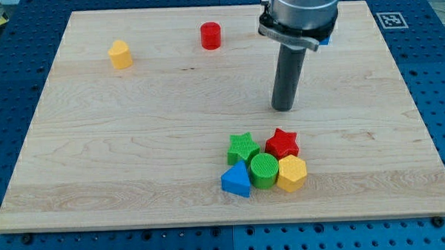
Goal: Move the blue cube to the right of the red circle
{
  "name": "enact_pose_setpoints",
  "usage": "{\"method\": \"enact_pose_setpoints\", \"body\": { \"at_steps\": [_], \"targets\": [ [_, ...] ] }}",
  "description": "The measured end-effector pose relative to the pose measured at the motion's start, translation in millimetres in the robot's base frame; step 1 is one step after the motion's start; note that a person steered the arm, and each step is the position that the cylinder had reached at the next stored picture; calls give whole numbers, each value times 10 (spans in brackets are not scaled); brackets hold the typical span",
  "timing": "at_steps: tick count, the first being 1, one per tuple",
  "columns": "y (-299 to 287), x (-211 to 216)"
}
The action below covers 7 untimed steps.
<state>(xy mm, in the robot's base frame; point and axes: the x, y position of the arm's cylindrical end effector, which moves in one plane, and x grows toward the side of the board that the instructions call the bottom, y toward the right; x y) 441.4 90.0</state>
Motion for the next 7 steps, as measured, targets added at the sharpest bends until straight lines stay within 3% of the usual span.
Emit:
{"method": "enact_pose_setpoints", "body": {
  "at_steps": [2, 4, 7],
  "targets": [
    [225, -377],
    [732, -397],
    [1116, -771]
  ]
}}
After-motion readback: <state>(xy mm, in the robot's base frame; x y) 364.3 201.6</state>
